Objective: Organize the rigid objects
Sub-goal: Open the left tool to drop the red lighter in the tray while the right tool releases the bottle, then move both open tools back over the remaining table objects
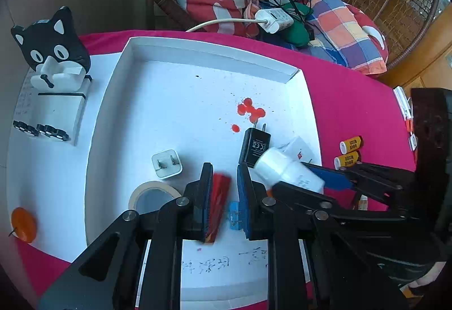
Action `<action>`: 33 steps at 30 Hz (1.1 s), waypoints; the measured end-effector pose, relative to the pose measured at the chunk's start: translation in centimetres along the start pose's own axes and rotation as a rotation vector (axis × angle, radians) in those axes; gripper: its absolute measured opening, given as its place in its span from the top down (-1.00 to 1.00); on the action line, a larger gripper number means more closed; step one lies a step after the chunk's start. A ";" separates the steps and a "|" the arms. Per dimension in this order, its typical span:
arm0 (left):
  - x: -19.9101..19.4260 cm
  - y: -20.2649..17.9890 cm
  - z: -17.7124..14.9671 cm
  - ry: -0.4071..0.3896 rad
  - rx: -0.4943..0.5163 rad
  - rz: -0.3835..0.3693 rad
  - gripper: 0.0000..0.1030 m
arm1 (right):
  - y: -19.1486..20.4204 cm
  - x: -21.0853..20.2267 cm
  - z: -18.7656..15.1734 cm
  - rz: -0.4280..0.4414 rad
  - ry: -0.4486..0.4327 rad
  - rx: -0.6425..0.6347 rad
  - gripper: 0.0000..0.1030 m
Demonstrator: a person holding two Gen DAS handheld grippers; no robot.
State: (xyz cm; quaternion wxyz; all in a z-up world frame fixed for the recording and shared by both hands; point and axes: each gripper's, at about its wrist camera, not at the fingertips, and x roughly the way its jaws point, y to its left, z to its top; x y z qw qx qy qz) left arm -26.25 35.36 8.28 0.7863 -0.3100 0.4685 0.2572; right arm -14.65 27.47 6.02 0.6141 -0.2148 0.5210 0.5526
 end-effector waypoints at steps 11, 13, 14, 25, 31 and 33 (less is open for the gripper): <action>-3.1 0.6 0.2 -0.128 -0.060 0.035 -0.93 | 0.8 -0.9 0.1 -0.010 -0.067 -0.018 -0.84; -3.7 0.5 0.2 -0.144 -0.066 0.055 -0.93 | 0.9 -1.3 0.0 -0.012 -0.078 -0.021 -0.87; -4.0 0.4 0.1 -0.153 -0.069 0.067 -0.93 | 0.8 -1.7 -0.1 -0.015 -0.089 -0.021 -0.96; -7.2 -3.3 -0.4 -0.255 -0.031 0.130 -0.94 | -0.6 -6.4 -1.7 -0.034 -0.191 -0.010 -1.00; -6.1 -7.4 -0.8 -0.235 -0.001 0.081 -0.94 | -4.9 -9.3 -3.5 -0.094 -0.230 0.064 -1.00; -5.6 -8.9 -0.7 -0.227 0.016 0.074 -0.94 | -6.9 -10.4 -4.4 -0.112 -0.240 0.100 -1.00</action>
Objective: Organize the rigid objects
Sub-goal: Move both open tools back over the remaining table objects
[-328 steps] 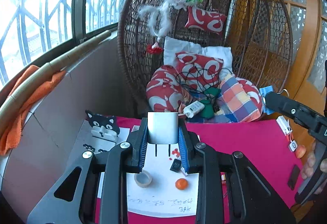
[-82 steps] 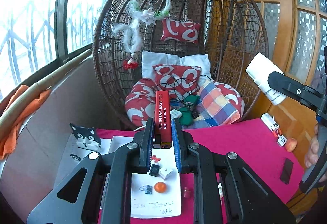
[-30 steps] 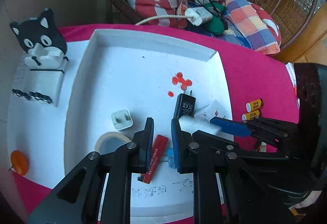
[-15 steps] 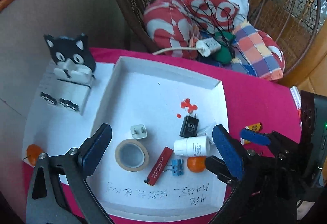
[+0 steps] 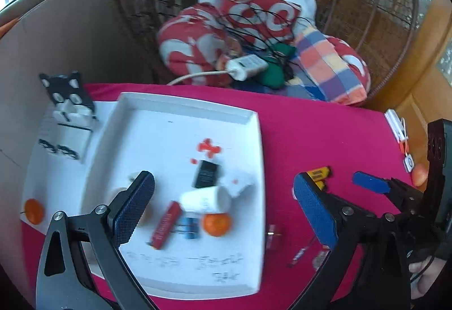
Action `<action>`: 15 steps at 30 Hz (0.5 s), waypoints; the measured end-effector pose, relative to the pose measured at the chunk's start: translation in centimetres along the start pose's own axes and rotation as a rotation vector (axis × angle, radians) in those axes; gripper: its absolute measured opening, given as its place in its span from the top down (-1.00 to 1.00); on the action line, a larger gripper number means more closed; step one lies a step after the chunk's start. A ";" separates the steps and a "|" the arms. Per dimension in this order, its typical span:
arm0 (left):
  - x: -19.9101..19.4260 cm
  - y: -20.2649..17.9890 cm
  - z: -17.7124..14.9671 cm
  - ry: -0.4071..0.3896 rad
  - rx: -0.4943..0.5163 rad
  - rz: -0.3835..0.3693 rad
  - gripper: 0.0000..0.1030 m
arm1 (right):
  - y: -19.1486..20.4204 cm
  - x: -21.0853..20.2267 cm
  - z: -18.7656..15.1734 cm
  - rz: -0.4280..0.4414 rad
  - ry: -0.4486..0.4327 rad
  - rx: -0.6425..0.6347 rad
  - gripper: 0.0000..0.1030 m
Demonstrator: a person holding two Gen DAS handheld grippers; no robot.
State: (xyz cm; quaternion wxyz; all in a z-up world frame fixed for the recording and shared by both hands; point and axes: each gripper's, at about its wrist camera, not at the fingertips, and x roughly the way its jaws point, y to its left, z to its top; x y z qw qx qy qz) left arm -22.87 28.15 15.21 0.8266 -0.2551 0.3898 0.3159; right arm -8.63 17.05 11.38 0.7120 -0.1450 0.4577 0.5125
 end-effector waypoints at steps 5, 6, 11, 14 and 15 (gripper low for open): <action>2.0 -4.0 -0.3 0.044 0.031 -0.030 -0.94 | -5.5 -2.2 -1.6 -0.059 -0.006 0.098 -1.00; 2.7 -5.1 -0.4 0.060 0.037 -0.037 -0.94 | -6.4 -2.6 -1.9 -0.068 -0.004 0.112 -1.00; 5.7 -9.2 -0.6 0.124 0.072 -0.069 -0.94 | -11.2 -4.9 -3.6 -0.123 -0.012 0.191 -1.00; 8.3 -12.0 -0.9 0.173 0.132 -0.072 -0.94 | -13.8 -6.3 -4.8 -0.154 -0.016 0.237 -1.00; 9.4 -12.8 -0.9 0.189 0.151 -0.075 -0.94 | -14.8 -6.9 -5.4 -0.166 -0.014 0.253 -1.00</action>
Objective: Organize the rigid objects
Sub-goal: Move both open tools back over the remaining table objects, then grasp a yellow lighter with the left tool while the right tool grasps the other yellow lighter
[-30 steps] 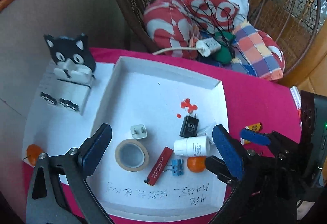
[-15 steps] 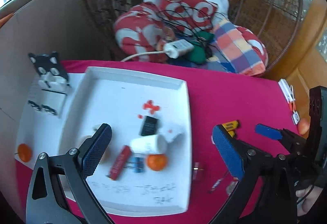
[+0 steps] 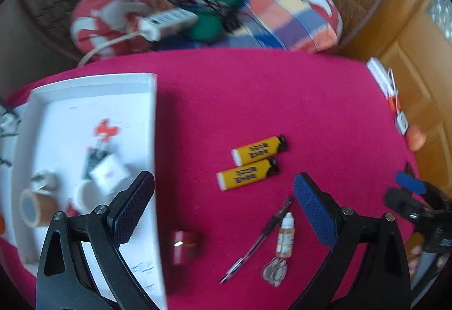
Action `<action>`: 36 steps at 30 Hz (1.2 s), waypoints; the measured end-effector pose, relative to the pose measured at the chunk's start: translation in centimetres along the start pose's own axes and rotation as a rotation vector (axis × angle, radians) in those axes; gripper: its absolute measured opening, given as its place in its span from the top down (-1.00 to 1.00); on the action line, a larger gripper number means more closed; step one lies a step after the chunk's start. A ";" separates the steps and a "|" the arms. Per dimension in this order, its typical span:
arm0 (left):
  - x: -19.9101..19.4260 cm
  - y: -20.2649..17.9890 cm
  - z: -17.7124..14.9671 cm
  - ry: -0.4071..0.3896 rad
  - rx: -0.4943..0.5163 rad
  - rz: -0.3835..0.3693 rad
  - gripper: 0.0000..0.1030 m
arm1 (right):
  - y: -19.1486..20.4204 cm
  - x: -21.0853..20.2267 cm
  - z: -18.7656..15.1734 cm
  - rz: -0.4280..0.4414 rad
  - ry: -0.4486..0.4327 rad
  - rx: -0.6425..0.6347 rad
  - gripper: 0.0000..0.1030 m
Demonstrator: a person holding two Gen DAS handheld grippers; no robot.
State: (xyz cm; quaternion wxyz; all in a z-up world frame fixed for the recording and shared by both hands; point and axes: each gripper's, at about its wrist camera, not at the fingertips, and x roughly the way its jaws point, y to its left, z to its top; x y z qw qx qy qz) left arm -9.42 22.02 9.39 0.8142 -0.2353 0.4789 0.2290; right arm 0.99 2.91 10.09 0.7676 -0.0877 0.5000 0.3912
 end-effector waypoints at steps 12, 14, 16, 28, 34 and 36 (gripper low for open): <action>8.8 -3.3 0.7 0.136 0.142 -0.066 -0.94 | -9.6 -2.8 -2.7 -0.097 0.015 0.189 -1.00; 9.8 -3.5 0.1 0.170 0.127 -0.110 -0.94 | -10.2 -3.1 -3.2 -0.109 0.022 0.195 -1.00; 10.2 -4.3 -0.7 0.204 0.118 -0.165 -0.94 | -10.7 -3.2 -3.5 -0.110 0.028 0.199 -1.00; 5.4 -5.7 -0.1 0.084 0.111 -0.210 -0.93 | -11.9 -3.6 -3.9 -0.076 0.029 0.183 -1.00; 10.3 -5.1 2.1 0.180 0.303 0.001 0.05 | -13.2 -3.9 -5.0 -0.087 0.049 0.196 -1.00; 11.4 -5.3 1.3 0.213 0.400 0.018 0.05 | -13.7 -4.3 -5.1 -0.092 0.047 0.203 -1.00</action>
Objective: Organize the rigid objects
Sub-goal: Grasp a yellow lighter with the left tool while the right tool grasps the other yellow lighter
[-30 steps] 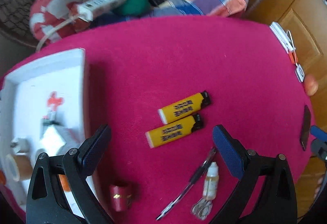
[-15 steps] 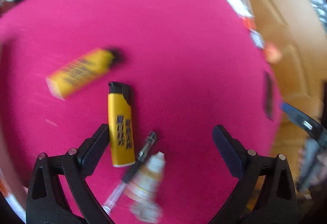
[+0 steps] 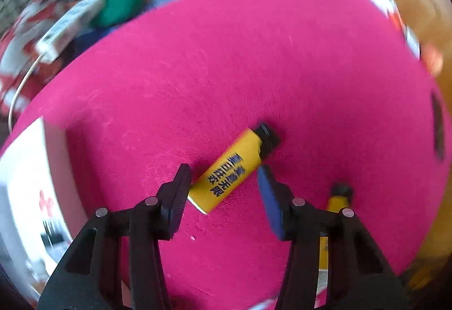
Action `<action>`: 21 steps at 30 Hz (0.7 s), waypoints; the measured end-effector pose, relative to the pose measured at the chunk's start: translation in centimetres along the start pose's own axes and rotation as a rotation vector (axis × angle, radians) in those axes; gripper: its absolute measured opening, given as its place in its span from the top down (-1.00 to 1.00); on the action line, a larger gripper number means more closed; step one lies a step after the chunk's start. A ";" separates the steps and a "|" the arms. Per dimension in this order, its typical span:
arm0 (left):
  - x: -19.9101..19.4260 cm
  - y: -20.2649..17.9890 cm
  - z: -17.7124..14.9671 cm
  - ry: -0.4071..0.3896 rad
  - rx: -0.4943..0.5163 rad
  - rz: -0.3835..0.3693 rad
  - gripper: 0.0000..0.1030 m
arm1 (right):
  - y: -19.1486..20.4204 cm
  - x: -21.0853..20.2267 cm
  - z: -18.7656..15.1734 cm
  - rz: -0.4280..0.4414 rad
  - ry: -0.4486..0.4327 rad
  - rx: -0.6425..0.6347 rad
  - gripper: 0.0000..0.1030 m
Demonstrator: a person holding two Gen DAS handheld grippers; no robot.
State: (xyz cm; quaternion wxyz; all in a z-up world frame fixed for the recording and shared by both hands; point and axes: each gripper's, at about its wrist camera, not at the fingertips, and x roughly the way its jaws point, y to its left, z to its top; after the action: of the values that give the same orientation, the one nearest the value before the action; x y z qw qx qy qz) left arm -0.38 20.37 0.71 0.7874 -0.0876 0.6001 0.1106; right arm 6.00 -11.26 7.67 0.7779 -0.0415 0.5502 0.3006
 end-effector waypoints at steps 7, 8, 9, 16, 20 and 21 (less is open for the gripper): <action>0.2 -0.6 0.0 -0.022 0.104 -0.009 0.14 | -0.6 0.0 -0.4 -0.015 0.012 0.040 -1.00; 0.1 -0.7 -0.2 -0.027 0.107 -0.005 0.24 | -0.3 0.1 -0.4 -0.010 0.017 0.045 -1.00; -0.1 -0.8 -0.3 -0.033 0.103 -0.009 0.53 | 0.3 0.3 -0.3 0.000 0.021 0.042 -1.00; -3.6 0.7 -2.1 -0.098 -0.115 -0.120 0.55 | 6.0 2.3 0.1 0.053 0.064 -0.087 -1.00; -7.8 2.0 -4.0 -0.175 -0.198 -0.165 0.55 | 10.4 4.8 -0.3 0.063 0.145 -0.192 -1.00; -9.1 2.4 -4.7 -0.190 -0.219 -0.173 0.55 | 11.3 5.4 -0.5 0.058 0.157 -0.200 -1.00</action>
State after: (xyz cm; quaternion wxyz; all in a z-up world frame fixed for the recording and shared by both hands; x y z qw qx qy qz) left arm -7.70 20.76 8.22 0.8329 -0.2133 0.4976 0.1146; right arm 0.92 0.04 5.76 0.7154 -0.1267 0.5776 0.3721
